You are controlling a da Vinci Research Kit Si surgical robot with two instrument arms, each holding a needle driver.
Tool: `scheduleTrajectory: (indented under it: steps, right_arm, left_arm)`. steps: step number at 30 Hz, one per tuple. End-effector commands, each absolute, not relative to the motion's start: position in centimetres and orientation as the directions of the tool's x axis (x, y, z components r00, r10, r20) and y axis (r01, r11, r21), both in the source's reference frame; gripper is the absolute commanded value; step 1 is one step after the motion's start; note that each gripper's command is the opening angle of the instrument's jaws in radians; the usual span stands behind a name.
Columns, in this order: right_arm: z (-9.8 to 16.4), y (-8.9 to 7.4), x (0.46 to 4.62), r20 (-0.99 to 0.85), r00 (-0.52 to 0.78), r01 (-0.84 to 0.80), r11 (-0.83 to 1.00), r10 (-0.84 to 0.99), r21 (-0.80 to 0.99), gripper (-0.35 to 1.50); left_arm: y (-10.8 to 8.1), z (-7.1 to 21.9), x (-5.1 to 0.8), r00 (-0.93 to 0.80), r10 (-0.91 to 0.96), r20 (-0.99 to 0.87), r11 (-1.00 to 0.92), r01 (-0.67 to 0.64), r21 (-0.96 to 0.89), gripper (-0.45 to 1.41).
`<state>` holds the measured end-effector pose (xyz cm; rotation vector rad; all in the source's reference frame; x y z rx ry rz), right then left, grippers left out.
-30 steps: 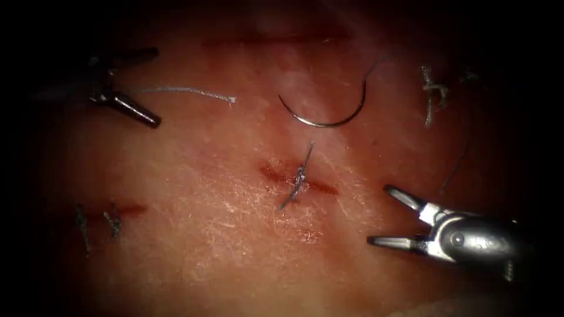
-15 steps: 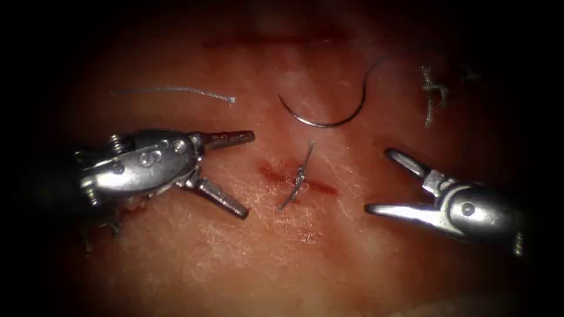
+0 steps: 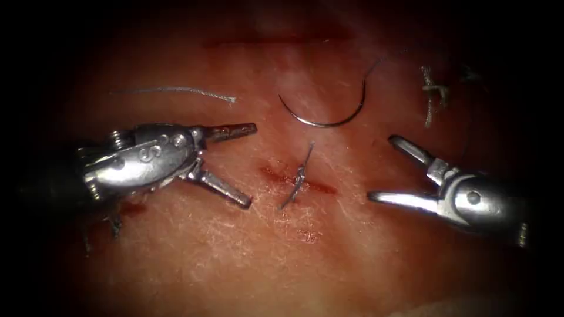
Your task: Wound Closure
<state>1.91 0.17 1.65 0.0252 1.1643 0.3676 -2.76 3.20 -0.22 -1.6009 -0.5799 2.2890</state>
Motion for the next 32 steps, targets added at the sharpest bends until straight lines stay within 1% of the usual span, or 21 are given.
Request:
scheduleTrajectory:
  steps: [1, 7, 9, 12, 13, 16, 21, 32]
  right_arm:
    - [1.70, 0.12, 1.92, -0.894, 0.340, -0.264, 0.942, 0.292, 0.208, 1.30]
    - [1.80, 0.04, 1.88, -0.886, 0.355, -0.256, 0.942, 0.299, 0.215, 1.30]
    - [1.82, 0.03, 1.88, -0.872, 0.357, -0.259, 0.932, 0.336, 0.253, 1.23]
    - [1.81, 0.04, 1.86, -0.817, 0.311, -0.275, 0.868, 0.486, 0.413, 1.03]
    - [1.80, 0.05, 1.86, -0.811, 0.308, -0.266, 0.864, 0.497, 0.428, 0.98]
    - [1.77, 0.05, 1.84, -0.810, 0.310, -0.257, 0.865, 0.497, 0.432, 0.98]
    - [1.76, 0.05, 1.82, -0.816, 0.320, -0.265, 0.872, 0.481, 0.411, 1.08]
    - [1.77, -0.01, 1.82, -0.827, 0.321, -0.257, 0.883, 0.462, 0.393, 1.08]
  left_arm:
    - [3.21, -0.16, -2.82, -0.340, 0.452, -0.825, -0.877, -0.004, -0.480, 0.81]
    - [3.23, -0.14, -2.79, -0.332, 0.452, -0.828, -0.878, -0.004, -0.478, 0.79]
    - [3.22, -0.14, -2.78, -0.330, 0.451, -0.829, -0.879, -0.007, -0.476, 0.77]
    - [3.18, -0.12, -2.76, -0.329, 0.433, -0.839, -0.891, -0.014, -0.454, 0.71]
    - [3.17, -0.11, -2.76, -0.330, 0.427, -0.842, -0.895, -0.018, -0.447, 0.69]
    - [3.14, -0.09, -2.78, -0.333, 0.409, -0.850, -0.904, -0.017, -0.428, 0.69]
    - [3.13, -0.09, -2.76, -0.333, 0.408, -0.850, -0.904, -0.015, -0.428, 0.69]
    - [3.10, -0.01, -2.73, -0.334, 0.400, -0.853, -0.907, -0.013, -0.421, 0.69]
